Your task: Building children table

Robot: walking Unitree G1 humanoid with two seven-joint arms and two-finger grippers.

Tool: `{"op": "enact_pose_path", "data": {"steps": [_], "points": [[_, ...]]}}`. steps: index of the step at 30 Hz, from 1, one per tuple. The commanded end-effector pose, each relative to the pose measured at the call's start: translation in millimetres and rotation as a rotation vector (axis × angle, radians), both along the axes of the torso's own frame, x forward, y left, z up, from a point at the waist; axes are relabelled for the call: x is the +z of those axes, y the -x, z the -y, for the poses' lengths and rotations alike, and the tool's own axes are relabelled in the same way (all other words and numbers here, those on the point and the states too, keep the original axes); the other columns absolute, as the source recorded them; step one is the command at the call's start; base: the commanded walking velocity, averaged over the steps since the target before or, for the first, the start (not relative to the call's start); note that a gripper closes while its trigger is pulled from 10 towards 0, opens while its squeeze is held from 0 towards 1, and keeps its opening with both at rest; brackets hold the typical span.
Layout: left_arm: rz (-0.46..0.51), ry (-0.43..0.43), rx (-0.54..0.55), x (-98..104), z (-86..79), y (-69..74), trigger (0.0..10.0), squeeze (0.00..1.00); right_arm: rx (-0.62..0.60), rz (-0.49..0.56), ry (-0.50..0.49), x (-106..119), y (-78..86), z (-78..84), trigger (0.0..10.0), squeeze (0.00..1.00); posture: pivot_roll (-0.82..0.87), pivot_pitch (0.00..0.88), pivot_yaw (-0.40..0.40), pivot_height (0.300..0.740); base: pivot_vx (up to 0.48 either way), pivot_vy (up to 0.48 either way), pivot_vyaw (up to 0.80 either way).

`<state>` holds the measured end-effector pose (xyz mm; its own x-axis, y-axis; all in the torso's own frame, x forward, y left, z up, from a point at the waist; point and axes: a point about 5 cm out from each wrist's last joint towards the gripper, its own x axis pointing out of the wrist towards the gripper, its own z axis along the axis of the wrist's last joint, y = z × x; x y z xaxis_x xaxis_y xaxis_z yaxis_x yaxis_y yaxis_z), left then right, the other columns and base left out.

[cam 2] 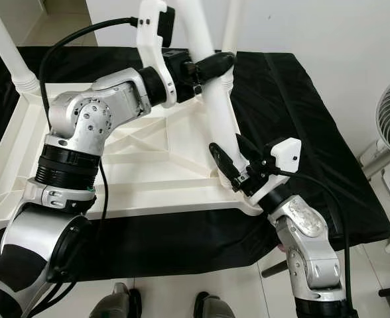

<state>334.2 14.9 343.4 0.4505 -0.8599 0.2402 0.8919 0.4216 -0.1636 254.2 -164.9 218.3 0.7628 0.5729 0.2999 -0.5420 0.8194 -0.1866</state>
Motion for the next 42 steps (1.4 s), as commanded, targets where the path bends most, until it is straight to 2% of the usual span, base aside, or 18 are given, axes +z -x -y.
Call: {"op": "enact_pose_path", "data": {"steps": [1, 2, 3, 6, 7, 10, 11, 13, 14, 16, 22, 26, 35, 41, 42], "points": [[0.082, 0.006, -0.043, 13.8, 0.3, 7.4, 0.0, 0.00, 0.026, -0.014, 0.030, -0.2, 5.2, 0.8, 10.0, 0.00, 0.01, 0.128, -0.013, 0.740, 0.000, 0.000, 0.00], [0.082, 0.006, -0.043, 13.8, 0.3, 7.4, 0.0, 0.00, 0.026, -0.014, 0.030, -0.2, 5.2, 0.8, 10.0, 0.00, 0.01, 0.128, -0.013, 0.740, 0.000, 0.000, 0.00], [0.090, 0.010, -0.039, 15.6, 0.3, 8.7, 0.0, 0.00, 0.024, -0.022, 0.025, 0.2, 4.9, 2.0, 10.0, 1.00, 0.01, 0.128, -0.013, 0.740, 0.000, 0.000, 0.00], [0.123, 0.004, -0.044, 18.3, 1.8, 13.2, 0.0, 0.00, 0.028, -0.025, 0.010, 3.7, 4.7, 3.1, 10.0, 1.00, 0.01, 0.130, -0.018, 0.740, 0.000, 0.000, 0.00], [0.124, -0.003, -0.054, 18.1, 2.8, 14.5, 10.0, 0.00, 0.009, -0.018, 0.007, 5.7, 3.9, 3.9, 10.0, 1.00, 0.01, 0.132, -0.019, 0.740, 0.000, 0.000, 0.00], [0.151, -0.020, -0.059, 19.0, 4.8, 17.2, 10.0, 0.00, -0.016, -0.020, 0.004, 8.7, 1.9, 5.2, 10.0, 1.00, 0.01, 0.132, -0.019, 0.740, 0.000, 0.000, 0.00], [0.157, -0.017, -0.061, 19.8, 5.5, 18.6, 10.0, 0.00, -0.019, -0.025, 0.001, 10.2, 1.2, 5.5, 10.0, 0.16, 0.02, 0.135, -0.025, 0.740, 0.000, 0.000, 0.00], [0.159, -0.015, -0.063, 20.3, 6.0, 19.5, 10.0, 0.00, -0.022, -0.028, -0.001, 11.2, 0.8, 5.7, 10.0, 0.16, 0.02, 0.135, -0.025, 0.740, 0.000, 0.000, 0.00], [0.178, -0.018, -0.063, 21.1, 7.3, 21.9, 10.0, 0.00, -0.024, -0.033, 0.002, 12.8, 0.0, 5.3, 10.0, 0.00, 0.01, 0.135, -0.028, 0.740, 0.000, 0.000, 0.00], [0.222, -0.027, -0.057, 22.4, 11.5, 28.9, 10.0, 0.00, -0.039, -0.056, 0.019, 15.6, -3.3, 5.3, 10.0, 0.00, 0.02, 0.136, -0.035, 0.740, 0.000, 0.000, 0.00], [0.292, -0.054, -0.028, 22.1, 16.4, 35.8, 10.0, 0.00, -0.058, -0.112, 0.073, 15.6, -9.7, 5.4, 10.0, 0.00, 0.02, 0.138, -0.042, 0.740, 0.000, 0.000, 0.00], [0.372, -0.085, 0.008, 16.8, 24.2, 45.6, 10.0, 0.00, -0.083, -0.131, 0.136, 24.5, -21.6, 4.0, 10.0, 0.00, 0.02, 0.142, -0.047, 0.740, 0.000, 0.000, 0.00], [0.377, -0.090, 0.002, 9.6, 31.7, 52.9, 10.0, 0.00, -0.059, -0.105, 0.194, 35.1, -31.1, -2.6, 10.0, 0.00, 0.02, 0.145, -0.055, 0.740, 0.000, 0.000, 0.00], [0.381, -0.079, 0.002, 11.6, 35.0, 56.3, 10.0, 0.00, -0.037, -0.110, 0.231, 33.7, -35.3, -7.4, 10.0, 0.00, 0.02, 0.146, -0.057, 0.740, 0.000, 0.000, 0.00], [0.384, -0.077, 0.005, 12.3, 35.6, 56.6, 10.0, 0.00, -0.030, -0.119, 0.237, 31.8, -36.0, -8.9, 4.1, 0.00, 0.03, 0.144, -0.059, 0.740, 0.000, 0.000, 0.00]]}}
